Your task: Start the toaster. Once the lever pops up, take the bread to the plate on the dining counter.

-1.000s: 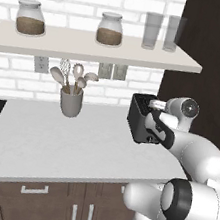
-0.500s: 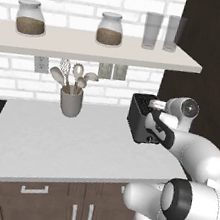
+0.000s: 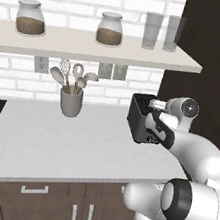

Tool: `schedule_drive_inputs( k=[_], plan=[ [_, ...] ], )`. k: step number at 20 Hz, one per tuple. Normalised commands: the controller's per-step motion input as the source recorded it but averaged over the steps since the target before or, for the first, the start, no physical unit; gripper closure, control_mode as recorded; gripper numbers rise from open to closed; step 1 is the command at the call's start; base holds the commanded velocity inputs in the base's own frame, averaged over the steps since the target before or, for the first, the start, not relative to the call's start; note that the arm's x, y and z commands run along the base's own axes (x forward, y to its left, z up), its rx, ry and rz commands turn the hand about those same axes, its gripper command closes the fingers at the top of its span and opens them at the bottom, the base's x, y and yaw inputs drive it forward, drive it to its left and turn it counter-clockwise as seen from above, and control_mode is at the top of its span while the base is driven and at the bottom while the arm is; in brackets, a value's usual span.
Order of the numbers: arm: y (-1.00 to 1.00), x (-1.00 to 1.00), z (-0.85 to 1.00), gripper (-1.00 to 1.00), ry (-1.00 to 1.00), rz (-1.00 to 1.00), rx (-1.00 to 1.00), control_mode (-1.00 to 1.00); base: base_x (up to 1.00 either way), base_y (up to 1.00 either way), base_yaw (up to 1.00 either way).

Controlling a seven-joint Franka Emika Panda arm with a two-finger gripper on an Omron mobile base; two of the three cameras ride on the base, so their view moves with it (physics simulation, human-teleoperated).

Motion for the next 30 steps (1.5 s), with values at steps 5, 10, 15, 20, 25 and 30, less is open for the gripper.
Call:
schedule_drive_inputs(
  k=[5,10,15,20,25,30],
  plan=[
    [0.0,0.0,0.0,-1.0,0.0,0.0,0.0,-1.0,0.0,0.0,0.0],
    [0.0,0.0,0.0,-1.0,0.0,0.0,0.0,-1.0,0.0,0.0,0.0],
    [0.0,0.0,0.0,-1.0,0.0,0.0,0.0,-1.0,0.0,0.0,0.0],
    [0.0,0.0,0.0,-1.0,0.0,0.0,0.0,-1.0,0.0,0.0,0.0],
    [0.0,0.0,0.0,-1.0,0.0,0.0,0.0,-1.0,0.0,0.0,0.0],
    [0.0,0.0,0.0,-1.0,0.0,0.0,0.0,-1.0,0.0,0.0,0.0]
  ],
)
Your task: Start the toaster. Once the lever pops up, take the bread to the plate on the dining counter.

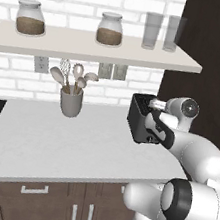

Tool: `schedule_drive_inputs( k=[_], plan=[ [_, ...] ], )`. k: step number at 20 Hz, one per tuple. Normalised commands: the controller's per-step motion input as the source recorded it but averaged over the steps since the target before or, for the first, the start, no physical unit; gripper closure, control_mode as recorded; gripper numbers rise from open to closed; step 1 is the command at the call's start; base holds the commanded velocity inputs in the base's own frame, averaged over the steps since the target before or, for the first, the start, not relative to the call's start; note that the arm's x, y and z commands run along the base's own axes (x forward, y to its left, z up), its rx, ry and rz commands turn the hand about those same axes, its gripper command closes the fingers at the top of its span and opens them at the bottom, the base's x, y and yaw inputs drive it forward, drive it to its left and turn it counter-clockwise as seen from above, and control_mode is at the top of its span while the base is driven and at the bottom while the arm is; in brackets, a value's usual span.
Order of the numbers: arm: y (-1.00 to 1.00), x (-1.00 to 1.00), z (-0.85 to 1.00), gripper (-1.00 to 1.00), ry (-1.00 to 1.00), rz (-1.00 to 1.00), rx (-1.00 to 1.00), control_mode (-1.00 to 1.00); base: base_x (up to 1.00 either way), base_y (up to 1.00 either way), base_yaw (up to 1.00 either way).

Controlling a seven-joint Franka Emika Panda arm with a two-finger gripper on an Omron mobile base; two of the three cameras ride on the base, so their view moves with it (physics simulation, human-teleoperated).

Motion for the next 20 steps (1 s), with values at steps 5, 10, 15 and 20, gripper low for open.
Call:
schedule_drive_inputs(
  k=[5,10,15,20],
  plan=[
    [0.0,0.0,0.0,-1.0,0.0,0.0,0.0,-1.0,0.0,0.0,0.0],
    [0.0,0.0,0.0,-1.0,0.0,0.0,0.0,-1.0,0.0,0.0,0.0],
    [0.0,0.0,0.0,-1.0,0.0,0.0,0.0,-1.0,0.0,0.0,0.0],
    [0.0,0.0,0.0,-1.0,0.0,0.0,0.0,-1.0,0.0,0.0,0.0]
  ],
)
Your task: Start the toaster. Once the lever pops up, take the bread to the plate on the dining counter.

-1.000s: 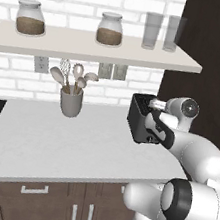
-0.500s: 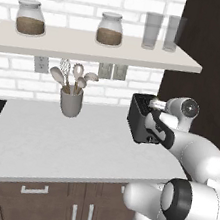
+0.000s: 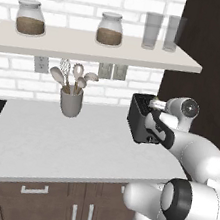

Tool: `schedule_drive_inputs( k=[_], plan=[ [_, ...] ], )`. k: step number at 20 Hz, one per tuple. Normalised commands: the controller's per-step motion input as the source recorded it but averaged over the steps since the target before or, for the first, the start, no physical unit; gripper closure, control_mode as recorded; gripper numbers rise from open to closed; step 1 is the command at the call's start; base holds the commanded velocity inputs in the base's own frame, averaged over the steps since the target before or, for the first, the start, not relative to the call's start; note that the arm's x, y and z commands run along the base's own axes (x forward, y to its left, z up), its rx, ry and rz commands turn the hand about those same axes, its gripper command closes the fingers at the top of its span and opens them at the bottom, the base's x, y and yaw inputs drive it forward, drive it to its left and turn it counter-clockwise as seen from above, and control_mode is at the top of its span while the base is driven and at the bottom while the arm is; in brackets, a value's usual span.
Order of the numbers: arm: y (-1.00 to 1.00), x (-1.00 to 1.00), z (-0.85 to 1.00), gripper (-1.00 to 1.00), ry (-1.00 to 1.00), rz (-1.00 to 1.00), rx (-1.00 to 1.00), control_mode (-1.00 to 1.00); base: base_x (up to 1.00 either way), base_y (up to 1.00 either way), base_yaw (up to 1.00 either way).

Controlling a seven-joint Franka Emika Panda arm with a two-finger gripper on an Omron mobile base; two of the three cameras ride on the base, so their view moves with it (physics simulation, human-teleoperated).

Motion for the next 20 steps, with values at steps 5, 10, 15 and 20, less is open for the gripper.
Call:
schedule_drive_inputs(
  k=[5,10,15,20],
  plan=[
    [0.0,0.0,0.0,-1.0,0.0,0.0,0.0,-1.0,0.0,0.0,0.0],
    [0.0,0.0,0.0,-1.0,0.0,0.0,0.0,-1.0,0.0,0.0,0.0],
    [0.0,0.0,0.0,-1.0,0.0,0.0,0.0,-1.0,0.0,0.0,0.0],
    [0.0,0.0,0.0,-1.0,0.0,0.0,0.0,-1.0,0.0,0.0,0.0]
  ],
)
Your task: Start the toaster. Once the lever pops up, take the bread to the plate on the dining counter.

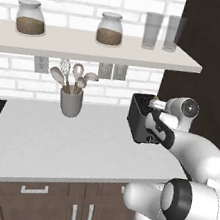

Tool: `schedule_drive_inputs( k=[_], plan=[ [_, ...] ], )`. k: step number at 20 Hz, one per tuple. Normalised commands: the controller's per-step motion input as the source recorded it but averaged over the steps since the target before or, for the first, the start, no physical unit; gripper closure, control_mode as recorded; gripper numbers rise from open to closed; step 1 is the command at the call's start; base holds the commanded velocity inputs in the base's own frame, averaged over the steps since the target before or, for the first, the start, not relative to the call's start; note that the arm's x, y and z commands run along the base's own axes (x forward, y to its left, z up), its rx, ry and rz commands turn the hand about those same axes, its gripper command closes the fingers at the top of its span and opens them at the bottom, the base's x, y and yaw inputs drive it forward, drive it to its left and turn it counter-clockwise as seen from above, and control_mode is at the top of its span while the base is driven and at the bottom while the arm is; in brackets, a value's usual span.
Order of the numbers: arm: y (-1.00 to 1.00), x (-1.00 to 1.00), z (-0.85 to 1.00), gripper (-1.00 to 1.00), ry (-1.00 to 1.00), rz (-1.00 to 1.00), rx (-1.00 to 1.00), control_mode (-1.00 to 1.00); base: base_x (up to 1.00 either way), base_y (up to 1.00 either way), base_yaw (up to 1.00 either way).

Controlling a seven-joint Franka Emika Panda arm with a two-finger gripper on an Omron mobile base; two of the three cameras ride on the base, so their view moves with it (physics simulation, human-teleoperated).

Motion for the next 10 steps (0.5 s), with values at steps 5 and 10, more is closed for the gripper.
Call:
schedule_drive_inputs(
  k=[5,10],
  plan=[
    [0.0,0.0,0.0,-1.0,0.0,0.0,0.0,-1.0,0.0,0.0,0.0],
    [0.0,0.0,0.0,-1.0,0.0,0.0,0.0,-1.0,0.0,0.0,0.0]
  ],
)
